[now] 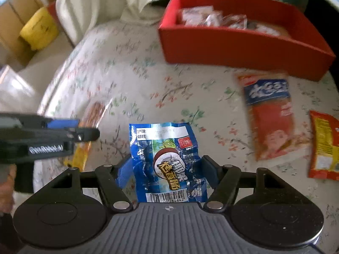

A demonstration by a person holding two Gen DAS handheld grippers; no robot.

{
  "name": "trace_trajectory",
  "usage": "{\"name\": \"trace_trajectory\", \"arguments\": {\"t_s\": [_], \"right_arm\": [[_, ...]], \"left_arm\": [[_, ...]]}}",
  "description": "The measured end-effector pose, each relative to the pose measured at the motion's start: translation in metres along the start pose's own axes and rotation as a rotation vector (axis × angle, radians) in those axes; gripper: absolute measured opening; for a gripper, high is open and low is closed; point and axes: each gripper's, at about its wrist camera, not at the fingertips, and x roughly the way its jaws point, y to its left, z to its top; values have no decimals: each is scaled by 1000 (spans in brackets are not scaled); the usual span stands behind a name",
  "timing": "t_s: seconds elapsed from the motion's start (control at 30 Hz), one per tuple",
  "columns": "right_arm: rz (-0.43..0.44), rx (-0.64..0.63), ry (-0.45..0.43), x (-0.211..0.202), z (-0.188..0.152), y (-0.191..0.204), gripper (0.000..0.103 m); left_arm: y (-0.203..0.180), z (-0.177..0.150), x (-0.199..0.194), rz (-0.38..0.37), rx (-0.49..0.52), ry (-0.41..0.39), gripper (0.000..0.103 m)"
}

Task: Organize snacks
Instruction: 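Grasp yellow-white bar with left tool while right tool grasps blue packet, then carry the bar and blue packet over the red box with both tools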

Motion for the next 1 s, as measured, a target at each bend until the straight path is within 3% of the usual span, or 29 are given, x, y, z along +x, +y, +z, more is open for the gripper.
{"name": "trace_trajectory", "arguments": {"t_s": [0.47,0.53,0.73,0.8,0.9,1.0], "right_arm": [[-4,55,-149,-41,14,-11,74],[-6,66,-161,-44,16,-14,74],[-2,91,-167,-43,17,-21,74],[3,89,-161,-40,17,-20,74],[5,80,-156,-39,17,-19,74],[14,79,-162,-42,16,-20,74]], "left_arm": [[-16,8,-15,0,11,-76,28],[-22,10,-19,-7,25,-100,21],[-31,13,-20,-13,46,-107,21],[-26,15,-12,-10,11,-67,28],[-19,17,1,20,-70,-11,52],[-23,19,9,8,-121,2,60]]}}
